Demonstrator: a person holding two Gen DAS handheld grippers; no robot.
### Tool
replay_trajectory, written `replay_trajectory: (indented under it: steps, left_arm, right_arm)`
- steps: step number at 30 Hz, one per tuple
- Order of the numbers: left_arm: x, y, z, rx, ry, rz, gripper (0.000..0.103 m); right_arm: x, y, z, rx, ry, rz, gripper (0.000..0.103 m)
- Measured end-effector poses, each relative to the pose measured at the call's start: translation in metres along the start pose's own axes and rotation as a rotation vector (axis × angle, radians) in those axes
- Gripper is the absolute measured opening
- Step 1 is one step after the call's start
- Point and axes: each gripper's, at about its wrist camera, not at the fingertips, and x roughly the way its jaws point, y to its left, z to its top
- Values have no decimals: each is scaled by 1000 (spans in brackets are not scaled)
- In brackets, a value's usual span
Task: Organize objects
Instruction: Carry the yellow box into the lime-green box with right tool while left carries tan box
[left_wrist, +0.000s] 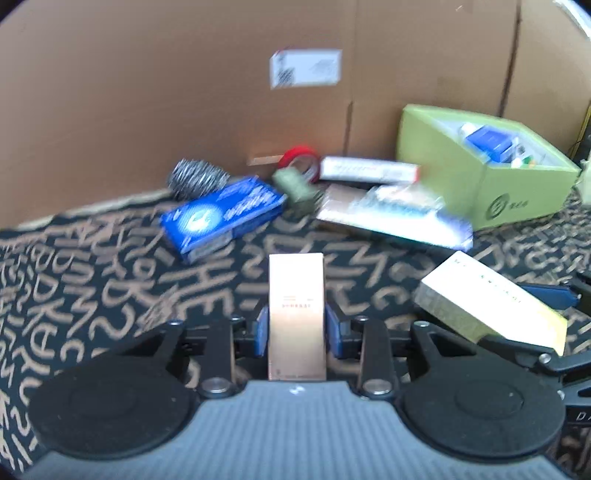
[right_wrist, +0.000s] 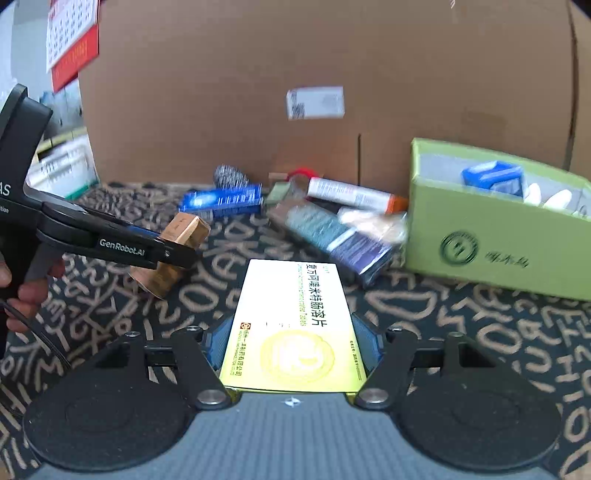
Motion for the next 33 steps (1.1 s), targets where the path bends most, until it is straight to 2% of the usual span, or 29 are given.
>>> replay_trajectory:
  steps: [8, 16, 22, 24, 30, 33]
  left_arm:
    - [-35, -50, 58, 56, -124, -129, 31]
    - [-32, -128, 116, 124, -195, -235, 31]
    - [2, -186, 158, 98, -171, -352, 31]
    - [17, -203, 172, 89, -154, -382, 31]
    - [60, -237, 202, 86, -146, -371, 31]
    - [78, -250, 206, 93, -141, -360, 32]
  right_arm:
    - [-44, -37, 23, 44, -150, -80, 70]
    - [-63, -103, 46, 80, -249, -286, 70]
    - [-55, -158, 62, 70, -283, -453, 70]
    - [-47, -177, 67, 77, -279, -482, 70]
    - [-18, -213, 82, 70, -298, -518, 70]
    - [-3, -223, 83, 70, -290, -511, 70]
